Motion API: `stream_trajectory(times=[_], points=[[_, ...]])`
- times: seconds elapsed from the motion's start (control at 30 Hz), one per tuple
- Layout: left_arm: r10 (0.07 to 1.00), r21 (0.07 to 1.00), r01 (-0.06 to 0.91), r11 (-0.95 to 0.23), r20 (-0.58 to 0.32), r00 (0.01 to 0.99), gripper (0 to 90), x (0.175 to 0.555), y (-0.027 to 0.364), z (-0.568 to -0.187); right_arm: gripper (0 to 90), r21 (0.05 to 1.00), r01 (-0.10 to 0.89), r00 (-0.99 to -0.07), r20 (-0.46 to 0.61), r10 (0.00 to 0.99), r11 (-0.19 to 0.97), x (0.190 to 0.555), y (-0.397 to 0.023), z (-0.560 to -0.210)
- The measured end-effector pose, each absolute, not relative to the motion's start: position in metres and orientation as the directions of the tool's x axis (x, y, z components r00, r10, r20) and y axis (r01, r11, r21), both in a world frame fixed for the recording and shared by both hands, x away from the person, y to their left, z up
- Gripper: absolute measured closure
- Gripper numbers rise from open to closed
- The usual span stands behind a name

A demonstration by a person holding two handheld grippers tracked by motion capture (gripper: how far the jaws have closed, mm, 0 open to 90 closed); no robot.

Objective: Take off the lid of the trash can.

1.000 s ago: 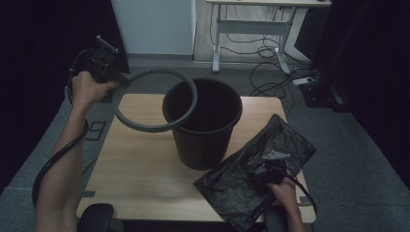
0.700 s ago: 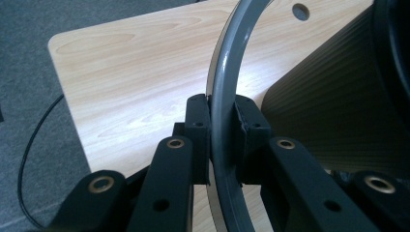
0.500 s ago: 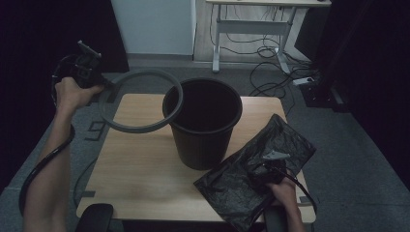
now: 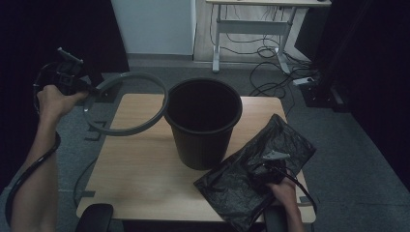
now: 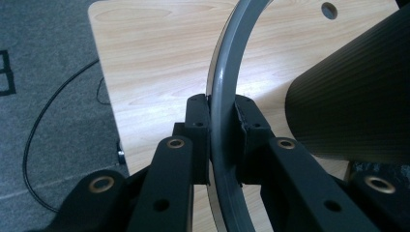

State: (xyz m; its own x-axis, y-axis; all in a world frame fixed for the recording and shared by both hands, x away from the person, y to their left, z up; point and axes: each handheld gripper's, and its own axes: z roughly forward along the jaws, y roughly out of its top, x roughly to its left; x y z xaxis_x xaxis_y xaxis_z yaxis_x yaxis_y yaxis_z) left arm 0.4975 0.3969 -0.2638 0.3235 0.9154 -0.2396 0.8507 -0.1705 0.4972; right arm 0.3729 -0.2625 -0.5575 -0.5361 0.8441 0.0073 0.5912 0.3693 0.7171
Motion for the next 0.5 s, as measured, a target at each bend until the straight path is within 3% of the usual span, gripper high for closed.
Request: stream_trajectory(times=[0.5], points=[[0.930,0.482,0.867,-0.126,-0.246,0.272,78.1,0.487,0.421,-0.284,0.0,0.717,0.591,-0.536,0.007,0.844,0.369,0.373,-0.262,-0.557]])
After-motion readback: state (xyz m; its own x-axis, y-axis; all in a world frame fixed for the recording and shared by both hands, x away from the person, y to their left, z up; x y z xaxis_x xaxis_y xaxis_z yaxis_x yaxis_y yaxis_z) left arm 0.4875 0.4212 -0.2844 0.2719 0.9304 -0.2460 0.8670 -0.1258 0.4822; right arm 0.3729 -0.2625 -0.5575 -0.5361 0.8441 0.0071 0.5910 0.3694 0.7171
